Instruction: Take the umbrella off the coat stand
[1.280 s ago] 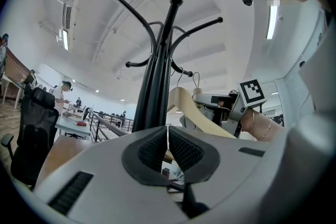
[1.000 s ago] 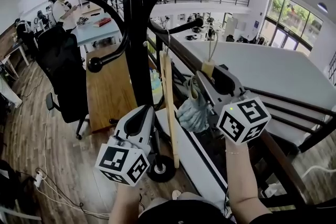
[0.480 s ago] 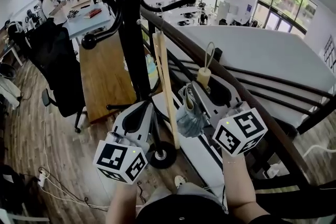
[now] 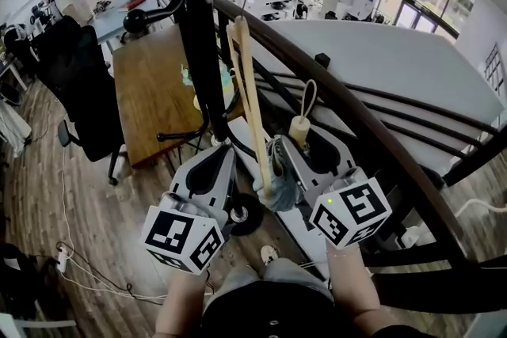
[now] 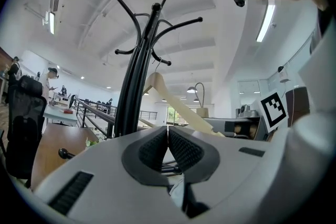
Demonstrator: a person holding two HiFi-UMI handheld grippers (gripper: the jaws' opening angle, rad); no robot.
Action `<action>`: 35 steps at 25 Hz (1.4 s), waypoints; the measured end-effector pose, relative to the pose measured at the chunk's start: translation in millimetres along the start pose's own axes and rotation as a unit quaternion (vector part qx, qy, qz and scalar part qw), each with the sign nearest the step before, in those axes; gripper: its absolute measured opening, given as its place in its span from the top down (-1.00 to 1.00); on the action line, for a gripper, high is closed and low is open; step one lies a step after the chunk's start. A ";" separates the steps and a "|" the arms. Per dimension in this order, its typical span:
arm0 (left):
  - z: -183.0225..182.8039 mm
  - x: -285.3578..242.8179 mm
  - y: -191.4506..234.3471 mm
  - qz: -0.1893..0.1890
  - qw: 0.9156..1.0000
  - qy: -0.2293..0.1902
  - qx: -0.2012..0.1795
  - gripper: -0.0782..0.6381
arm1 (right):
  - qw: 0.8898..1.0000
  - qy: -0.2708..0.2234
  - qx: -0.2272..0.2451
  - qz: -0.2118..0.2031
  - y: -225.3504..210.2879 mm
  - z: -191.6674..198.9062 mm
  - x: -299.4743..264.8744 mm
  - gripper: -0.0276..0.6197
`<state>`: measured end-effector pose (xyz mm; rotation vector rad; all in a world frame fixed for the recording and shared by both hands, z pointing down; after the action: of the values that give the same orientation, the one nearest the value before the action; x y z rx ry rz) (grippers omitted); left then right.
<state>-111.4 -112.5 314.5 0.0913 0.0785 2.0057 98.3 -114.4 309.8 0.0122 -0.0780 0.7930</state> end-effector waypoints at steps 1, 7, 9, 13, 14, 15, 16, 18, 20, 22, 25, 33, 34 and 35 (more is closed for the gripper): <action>1.3 2.3 -0.4 0.003 1.000 0.001 -0.002 0.73 | 1.000 0.001 0.000 0.001 4.3 2.7 0.6 0.46; 7.5 7.3 -6.4 0.022 0.999 0.013 -0.023 0.73 | 1.000 0.003 0.000 0.002 15.3 8.9 4.8 0.46; 8.5 8.3 -5.6 0.018 0.999 0.015 -0.024 0.73 | 1.000 0.006 0.001 0.004 17.1 11.5 5.2 0.46; 10.3 8.0 -2.7 0.009 1.000 0.018 -0.022 0.73 | 1.000 0.007 -0.002 0.010 19.0 15.7 7.4 0.46; 11.4 7.8 -2.5 0.008 1.000 0.020 -0.021 0.73 | 1.000 0.007 -0.002 0.011 18.9 16.4 8.5 0.46; 12.6 7.3 -2.2 0.007 1.000 0.022 -0.020 0.73 | 1.000 0.008 -0.002 0.011 18.6 17.0 9.2 0.46; 13.8 6.5 -1.6 0.007 1.000 0.023 -0.018 0.73 | 1.000 0.009 -0.002 0.011 18.2 17.6 9.2 0.46; 16.1 4.3 -0.7 0.006 1.000 0.026 -0.017 0.73 | 1.000 0.014 0.003 0.005 17.0 19.2 7.7 0.46; 18.5 2.8 -1.6 0.005 0.999 0.029 -0.020 0.73 | 1.000 0.019 0.006 0.001 15.9 20.6 7.5 0.46; 20.4 2.8 -3.4 0.004 0.999 0.032 -0.020 0.73 | 1.000 0.021 0.007 -0.001 14.7 21.7 9.6 0.46; 22.0 3.3 -5.4 0.002 0.999 0.033 -0.019 0.73 | 1.000 0.024 0.006 -0.006 13.5 23.1 13.3 0.46; 22.8 1.5 -9.7 -0.006 0.999 0.034 -0.015 0.73 | 1.000 0.026 0.008 -0.014 6.3 23.2 17.2 0.46; 23.2 1.9 -10.9 -0.007 0.999 0.035 -0.015 0.73 | 1.000 0.025 0.009 -0.014 5.4 23.0 18.5 0.46; 23.7 2.2 -11.7 -0.007 0.999 0.036 -0.015 0.73 | 1.000 0.025 0.010 -0.014 4.6 22.8 19.4 0.46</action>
<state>-99.4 -105.2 337.0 0.0003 0.0952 1.9945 107.1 -98.2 333.9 0.0118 -0.0220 0.7663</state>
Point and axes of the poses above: the fingertips, and each gripper's own axes: x backward along the fingers, y to its left, z out of its underside, the point moved 9 cm from there along x, backward along the fingers, and after that the axes turned 15 degrees about -z, right-handed, at the moved point
